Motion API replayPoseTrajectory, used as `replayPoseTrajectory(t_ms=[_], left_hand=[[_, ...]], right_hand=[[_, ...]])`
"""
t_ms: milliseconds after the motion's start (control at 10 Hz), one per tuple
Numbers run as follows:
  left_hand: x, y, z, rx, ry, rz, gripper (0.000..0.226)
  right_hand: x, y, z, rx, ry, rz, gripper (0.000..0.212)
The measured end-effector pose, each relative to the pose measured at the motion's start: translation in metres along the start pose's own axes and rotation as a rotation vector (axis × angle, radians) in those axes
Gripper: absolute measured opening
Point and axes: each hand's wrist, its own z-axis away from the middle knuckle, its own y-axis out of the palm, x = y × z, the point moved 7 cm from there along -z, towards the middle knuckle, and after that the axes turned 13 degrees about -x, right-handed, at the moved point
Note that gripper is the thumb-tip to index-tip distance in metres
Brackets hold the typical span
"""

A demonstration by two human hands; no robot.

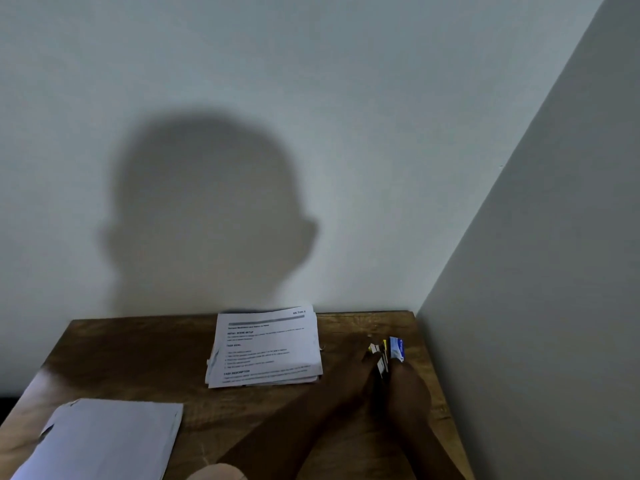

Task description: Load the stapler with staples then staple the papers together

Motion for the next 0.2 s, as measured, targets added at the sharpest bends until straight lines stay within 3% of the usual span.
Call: replayPoseTrajectory(t_ms=[100, 200], left_hand=[[0.001, -0.009, 0.008, -0.07, 0.022, -0.024, 0.054], [0.003, -0.036, 0.012, -0.224, 0.049, -0.004, 0.057]], right_hand=[[0.005, -0.001, -0.004, 0.017, -0.05, 0.066, 0.031], [0.033, -0.019, -0.005, -0.108, -0.187, 0.131, 0.042]])
